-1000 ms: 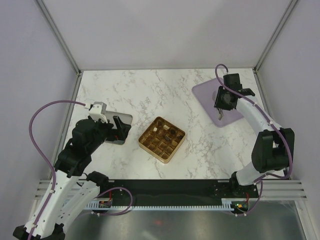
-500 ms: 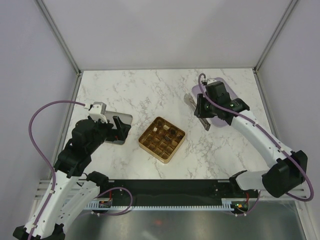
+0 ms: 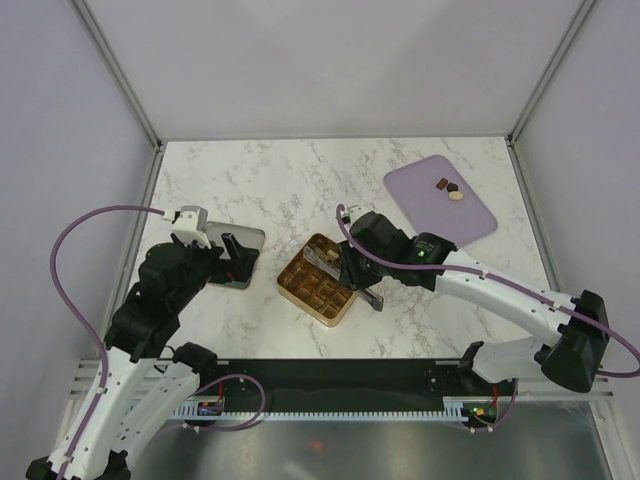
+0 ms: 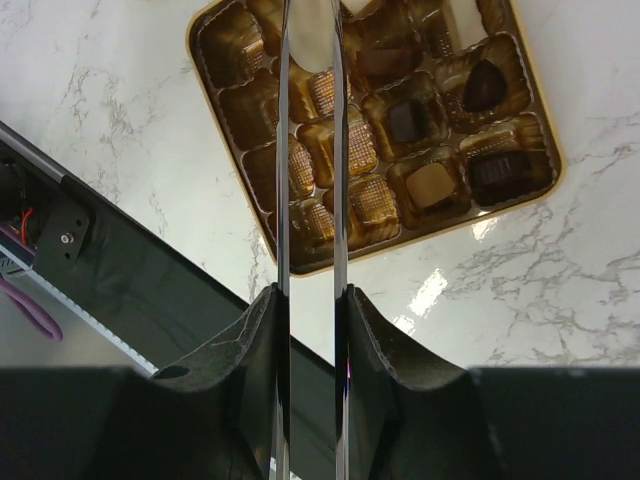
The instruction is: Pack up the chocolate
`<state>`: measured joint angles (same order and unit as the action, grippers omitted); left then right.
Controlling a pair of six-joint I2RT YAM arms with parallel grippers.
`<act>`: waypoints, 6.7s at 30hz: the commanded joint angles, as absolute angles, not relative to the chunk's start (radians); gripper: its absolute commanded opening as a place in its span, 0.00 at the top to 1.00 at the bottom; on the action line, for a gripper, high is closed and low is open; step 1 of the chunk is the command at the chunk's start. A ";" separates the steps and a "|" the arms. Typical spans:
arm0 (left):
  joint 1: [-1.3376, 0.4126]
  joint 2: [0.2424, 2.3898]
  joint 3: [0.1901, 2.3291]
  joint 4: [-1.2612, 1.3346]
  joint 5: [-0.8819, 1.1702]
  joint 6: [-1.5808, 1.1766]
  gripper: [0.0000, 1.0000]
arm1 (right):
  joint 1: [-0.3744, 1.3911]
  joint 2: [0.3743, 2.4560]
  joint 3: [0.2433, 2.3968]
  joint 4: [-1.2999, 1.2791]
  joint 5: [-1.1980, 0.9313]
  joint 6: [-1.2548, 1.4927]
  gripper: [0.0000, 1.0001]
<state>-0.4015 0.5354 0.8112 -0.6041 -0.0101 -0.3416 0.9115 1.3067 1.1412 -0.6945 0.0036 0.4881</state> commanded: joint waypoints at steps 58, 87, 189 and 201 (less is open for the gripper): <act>-0.407 0.523 0.810 -0.591 -0.037 -0.330 0.00 | 0.378 1.416 1.302 -0.684 0.314 0.382 0.52; -0.407 0.537 0.808 -0.589 -0.038 -0.327 0.00 | 0.028 1.680 1.232 -0.436 0.192 0.341 0.43; -0.407 0.525 0.807 -0.594 -0.052 -0.334 0.00 | 0.913 1.282 1.328 -0.749 0.241 0.365 0.53; -0.407 0.517 0.805 -0.592 -0.032 -0.333 0.00 | 0.416 1.342 1.351 -0.717 0.265 0.284 0.53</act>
